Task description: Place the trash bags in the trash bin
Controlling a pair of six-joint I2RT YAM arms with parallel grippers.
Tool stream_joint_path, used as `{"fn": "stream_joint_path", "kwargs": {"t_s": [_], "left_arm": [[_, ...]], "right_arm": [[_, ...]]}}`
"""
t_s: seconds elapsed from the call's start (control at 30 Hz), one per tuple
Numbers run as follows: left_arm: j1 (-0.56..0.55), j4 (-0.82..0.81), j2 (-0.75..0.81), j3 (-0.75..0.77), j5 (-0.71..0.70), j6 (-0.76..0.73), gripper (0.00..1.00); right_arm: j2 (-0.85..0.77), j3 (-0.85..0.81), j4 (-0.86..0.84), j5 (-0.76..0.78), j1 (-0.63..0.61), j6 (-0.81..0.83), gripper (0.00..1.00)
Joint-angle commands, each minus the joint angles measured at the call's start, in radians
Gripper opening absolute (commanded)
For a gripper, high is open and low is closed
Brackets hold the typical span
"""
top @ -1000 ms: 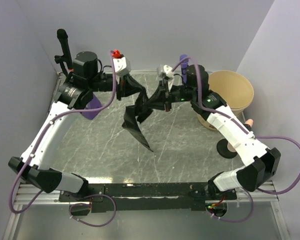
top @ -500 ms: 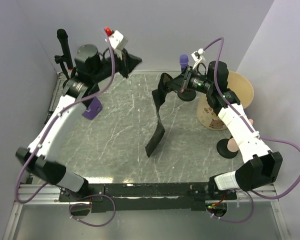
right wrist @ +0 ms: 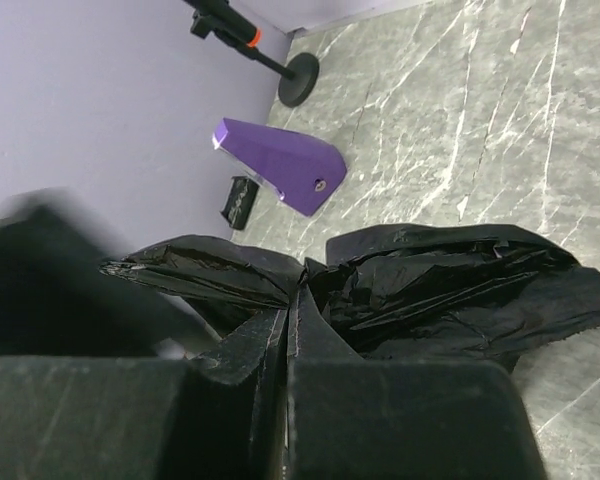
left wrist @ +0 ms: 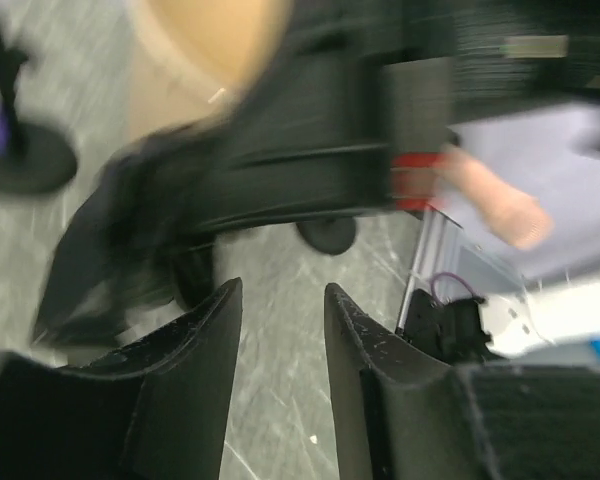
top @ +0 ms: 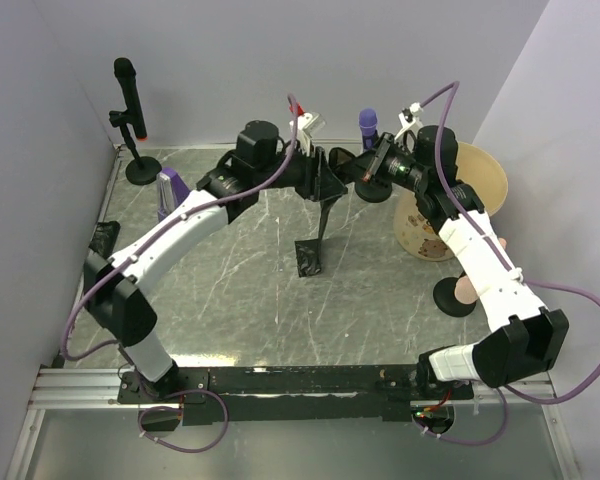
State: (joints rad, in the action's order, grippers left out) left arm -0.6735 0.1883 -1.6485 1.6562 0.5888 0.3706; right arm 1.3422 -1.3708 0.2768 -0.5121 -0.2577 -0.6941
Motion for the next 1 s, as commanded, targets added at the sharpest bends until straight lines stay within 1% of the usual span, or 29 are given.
{"fn": "stream_joint_path", "kwargs": {"t_s": [0.0,0.03,0.13,0.33,0.43,0.5,0.57,0.63,0.67,0.7,0.73,0.77,0.9,0.97], "left_arm": [[-0.001,0.005,-0.016,0.065,-0.107,0.117,0.43],[0.0,0.01,-0.026,0.07,-0.122,0.131,0.42],[0.002,0.03,-0.059,0.094,-0.211,0.175,0.47],[0.006,-0.023,-0.128,0.135,-0.218,0.208,0.58],[0.006,0.002,-0.154,0.162,-0.274,0.228,0.61],[0.014,-0.006,-0.162,0.159,-0.265,0.232,0.57],[0.02,-0.039,-0.157,0.134,-0.239,0.211,0.49],[0.034,-0.078,-0.151,0.11,-0.218,0.237,0.42],[0.037,-0.098,-0.149,0.099,-0.204,0.243,0.35],[0.041,-0.116,-0.146,0.091,-0.189,0.232,0.2],[0.043,-0.122,-0.145,0.088,-0.191,0.222,0.07],[0.051,-0.121,-0.14,0.083,-0.195,0.217,0.01],[0.089,-0.109,-0.099,0.028,-0.149,0.192,0.01],[0.115,-0.104,-0.073,-0.004,-0.097,0.168,0.01]], "right_arm": [[-0.064,0.022,-0.051,0.043,0.011,-0.054,0.0],[-0.064,0.027,-0.063,0.038,0.011,-0.062,0.0],[-0.06,0.026,-0.076,0.029,0.011,-0.059,0.0],[-0.06,0.042,-0.083,0.017,0.011,-0.059,0.0],[-0.064,0.053,-0.091,0.02,0.012,-0.061,0.0],[-0.066,0.059,-0.096,0.02,0.015,-0.062,0.0],[-0.064,0.062,-0.106,0.014,0.02,-0.065,0.0],[-0.063,0.064,-0.103,0.017,0.024,-0.067,0.0],[-0.061,0.064,-0.103,0.015,0.028,-0.067,0.0],[-0.061,0.064,-0.103,0.017,0.032,-0.064,0.0],[-0.06,0.062,-0.102,0.02,0.037,-0.061,0.0],[-0.058,0.059,-0.102,0.024,0.043,-0.056,0.0],[-0.049,0.041,-0.096,0.024,0.084,-0.03,0.0],[-0.045,0.035,-0.094,0.021,0.109,-0.016,0.0]]}}
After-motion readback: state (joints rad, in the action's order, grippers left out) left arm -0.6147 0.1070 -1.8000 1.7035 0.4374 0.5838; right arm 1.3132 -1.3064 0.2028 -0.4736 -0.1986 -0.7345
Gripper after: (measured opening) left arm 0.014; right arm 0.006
